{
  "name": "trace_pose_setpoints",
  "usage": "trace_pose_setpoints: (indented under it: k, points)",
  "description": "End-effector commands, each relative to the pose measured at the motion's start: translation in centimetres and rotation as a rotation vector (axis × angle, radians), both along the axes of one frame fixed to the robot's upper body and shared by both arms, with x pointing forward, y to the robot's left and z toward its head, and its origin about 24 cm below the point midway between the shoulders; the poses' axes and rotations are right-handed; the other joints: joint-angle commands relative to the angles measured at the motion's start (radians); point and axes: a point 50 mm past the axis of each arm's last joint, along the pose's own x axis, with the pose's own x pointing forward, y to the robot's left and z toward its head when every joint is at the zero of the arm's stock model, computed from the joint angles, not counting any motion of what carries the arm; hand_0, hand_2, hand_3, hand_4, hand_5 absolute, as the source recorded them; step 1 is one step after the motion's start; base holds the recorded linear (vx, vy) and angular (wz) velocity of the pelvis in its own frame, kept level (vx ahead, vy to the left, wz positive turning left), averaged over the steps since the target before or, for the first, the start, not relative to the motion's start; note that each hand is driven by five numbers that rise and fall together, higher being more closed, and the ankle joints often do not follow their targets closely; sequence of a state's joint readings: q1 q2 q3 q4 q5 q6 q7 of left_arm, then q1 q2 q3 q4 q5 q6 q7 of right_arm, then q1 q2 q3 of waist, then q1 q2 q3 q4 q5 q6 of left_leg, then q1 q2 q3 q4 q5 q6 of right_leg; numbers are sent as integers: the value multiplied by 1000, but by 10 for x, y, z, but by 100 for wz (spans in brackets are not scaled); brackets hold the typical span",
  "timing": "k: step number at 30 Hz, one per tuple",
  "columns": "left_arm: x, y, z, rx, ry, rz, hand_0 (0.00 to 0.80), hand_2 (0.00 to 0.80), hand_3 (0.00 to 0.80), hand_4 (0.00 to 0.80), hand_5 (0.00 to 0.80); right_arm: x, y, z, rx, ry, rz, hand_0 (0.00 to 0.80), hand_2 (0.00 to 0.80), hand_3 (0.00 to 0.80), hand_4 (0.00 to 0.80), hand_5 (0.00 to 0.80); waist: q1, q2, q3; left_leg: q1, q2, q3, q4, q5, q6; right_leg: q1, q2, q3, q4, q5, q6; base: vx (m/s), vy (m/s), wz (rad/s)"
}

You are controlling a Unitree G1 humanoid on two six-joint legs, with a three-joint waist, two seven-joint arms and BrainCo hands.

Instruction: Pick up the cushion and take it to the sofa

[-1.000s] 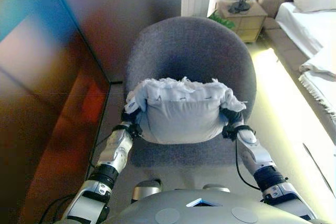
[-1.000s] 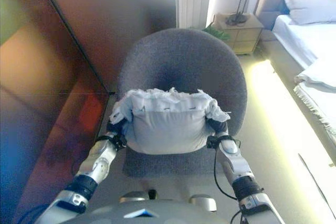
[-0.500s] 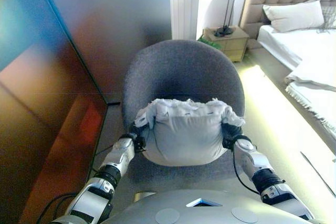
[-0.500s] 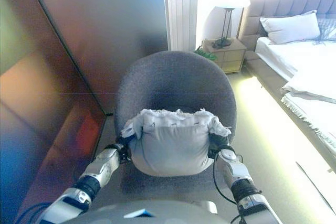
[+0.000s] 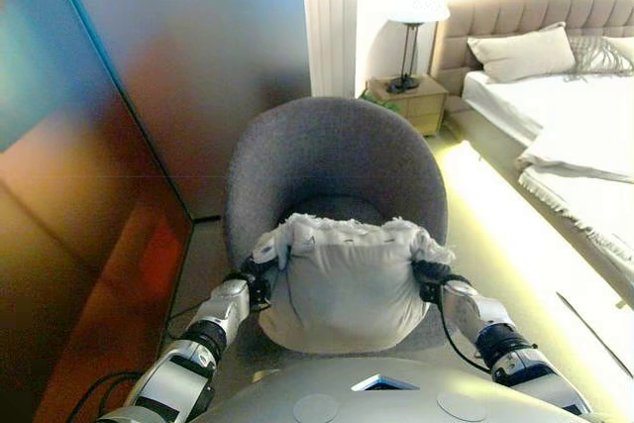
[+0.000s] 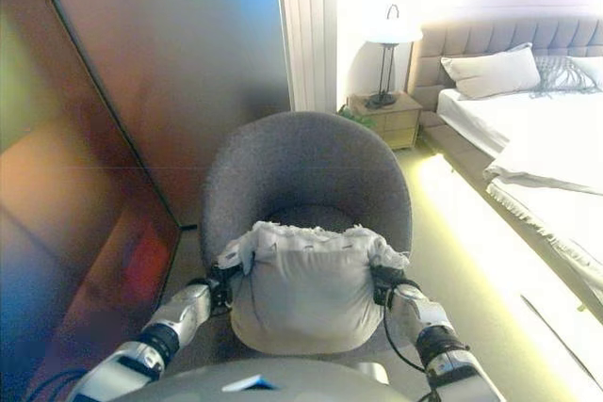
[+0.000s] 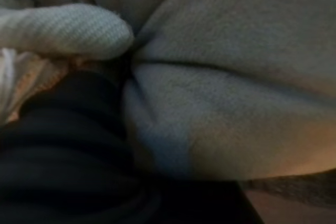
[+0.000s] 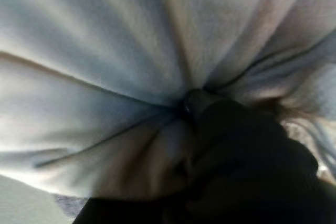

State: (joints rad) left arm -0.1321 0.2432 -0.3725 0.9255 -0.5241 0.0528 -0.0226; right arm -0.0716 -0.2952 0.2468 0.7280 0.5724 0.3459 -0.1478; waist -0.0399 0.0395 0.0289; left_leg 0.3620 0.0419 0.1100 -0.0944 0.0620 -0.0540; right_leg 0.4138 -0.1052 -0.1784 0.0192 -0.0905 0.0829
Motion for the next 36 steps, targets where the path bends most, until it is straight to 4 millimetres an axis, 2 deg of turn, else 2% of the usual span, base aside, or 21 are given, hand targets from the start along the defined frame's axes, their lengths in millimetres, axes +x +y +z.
trace_pose_setpoints:
  k: [1,2,5,10,17,19,20,22,23,24,27,32,36]
  points:
    - [55,-4,28,39,-150,-13,615,615,615,615,615,49,-9,25,48,-122,-46,800,800,800,800,800,24,-28,-36,-37,17,2,50,-40,-20,-100,-49,1,-72,158,62,87,39,-1]
    - [56,3,28,57,-147,4,800,800,800,800,800,50,-17,24,39,-103,-60,800,800,800,800,800,28,-29,-38,-41,16,-1,53,-41,-22,-103,-51,-4,-68,156,64,80,40,0]
    - [64,16,35,73,-181,23,800,800,800,800,800,55,-33,27,-4,-105,-60,800,800,800,800,800,35,-33,-38,-49,17,-7,56,-44,-27,-110,-56,-16,-61,150,67,67,43,1]
    - [72,26,42,72,-219,22,800,800,800,800,800,66,-49,39,-42,-170,-31,800,800,800,800,800,40,-36,-29,-66,12,-18,67,-51,-31,-126,-64,-32,-43,140,67,11,48,2]
    - [76,30,51,54,-326,64,800,800,800,800,800,76,-50,50,-58,-289,43,800,800,800,800,800,47,-31,-13,-71,1,-38,69,-63,-35,-131,-73,-52,-29,124,65,-11,46,3]
    - [87,26,64,34,-423,103,800,800,800,800,800,90,-46,65,-70,-383,67,800,800,800,800,800,46,-28,-3,-76,-4,-46,63,-64,-37,-138,-75,-59,-27,120,64,-164,38,12]
    - [96,21,77,-22,-509,158,800,800,800,800,800,103,-40,82,-88,-474,95,800,800,800,800,800,46,-26,6,-82,-8,-52,57,-65,-37,-143,-75,-62,-29,118,62,-266,13,15]
    - [108,6,99,-57,-613,148,800,800,800,800,800,117,-26,107,-95,-601,146,800,800,800,800,800,46,-25,25,-99,-14,-59,56,-61,-33,-160,-76,-63,-26,123,56,-256,-1,13]
    - [110,-4,113,-74,-694,135,800,800,800,800,800,117,-11,121,-108,-672,178,800,800,800,800,800,46,-24,41,-95,-13,-65,52,-69,-31,-159,-75,-60,-26,116,55,-231,-21,13]
    - [107,-13,123,-92,-755,118,800,800,800,800,800,113,-5,131,-122,-747,186,800,800,800,800,800,48,-21,59,-97,-14,-73,47,-65,-27,-162,-73,-57,-28,121,52,-234,-27,21]
    - [97,-17,138,-112,-852,89,800,800,800,800,800,100,-6,147,-120,-853,193,800,800,800,800,800,50,-18,78,-94,-12,-83,36,-50,-17,-161,-67,-57,-31,136,46,-127,-30,11]
    - [83,-17,164,-144,-973,125,800,800,800,800,800,90,1,170,-134,-1022,182,800,800,800,800,800,56,-19,67,-71,-9,-84,21,-45,-15,-132,-55,-66,-53,142,43,-34,-19,1]
    - [64,-16,191,-210,-1084,131,800,800,800,800,800,72,14,203,-128,-1206,219,800,800,800,800,800,61,-15,66,-59,1,-78,16,-44,-17,-113,-49,-69,-61,136,36,-77,-13,2]
